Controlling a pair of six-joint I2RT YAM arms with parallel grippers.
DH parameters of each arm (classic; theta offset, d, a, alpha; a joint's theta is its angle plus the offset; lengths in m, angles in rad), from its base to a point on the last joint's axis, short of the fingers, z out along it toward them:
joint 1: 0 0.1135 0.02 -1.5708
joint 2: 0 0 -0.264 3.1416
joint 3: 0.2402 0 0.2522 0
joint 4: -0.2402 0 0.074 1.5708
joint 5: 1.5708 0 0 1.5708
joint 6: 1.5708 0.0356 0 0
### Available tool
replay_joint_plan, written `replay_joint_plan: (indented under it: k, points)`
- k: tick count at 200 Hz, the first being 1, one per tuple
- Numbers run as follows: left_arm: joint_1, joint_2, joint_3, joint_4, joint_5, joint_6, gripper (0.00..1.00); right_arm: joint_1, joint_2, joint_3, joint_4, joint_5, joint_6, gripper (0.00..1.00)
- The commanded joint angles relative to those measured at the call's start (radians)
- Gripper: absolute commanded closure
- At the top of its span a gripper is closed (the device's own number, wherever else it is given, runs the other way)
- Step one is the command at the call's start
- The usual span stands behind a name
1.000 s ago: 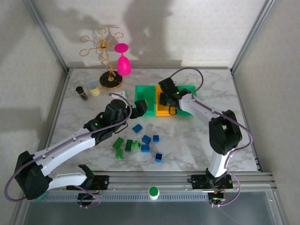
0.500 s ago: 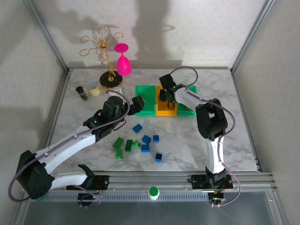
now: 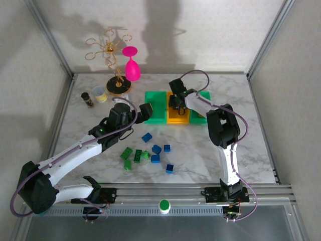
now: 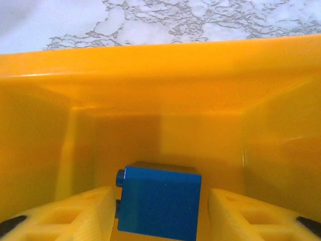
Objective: Sort the legos into containers by color
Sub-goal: Place the lego in the container, then pick up the lego from the bottom-center of the table.
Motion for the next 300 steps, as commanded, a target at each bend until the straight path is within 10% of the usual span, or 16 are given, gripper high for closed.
replay_joint_plan:
  k: [1,187,300]
  points:
    - [0.011,-0.026,-0.017,0.013,0.020,-0.015,0.00,-0.006,-0.059,0.022,-0.019,-0.017,-0.005,0.44]
    - [0.011,-0.122,-0.076,-0.111,0.045,-0.017,0.00,0.075,-0.336,-0.188,-0.037,-0.070,0.018,0.36]
    - [0.009,-0.312,-0.175,-0.255,0.093,-0.005,0.00,0.442,-0.752,-0.658,-0.198,-0.011,0.286,0.25]
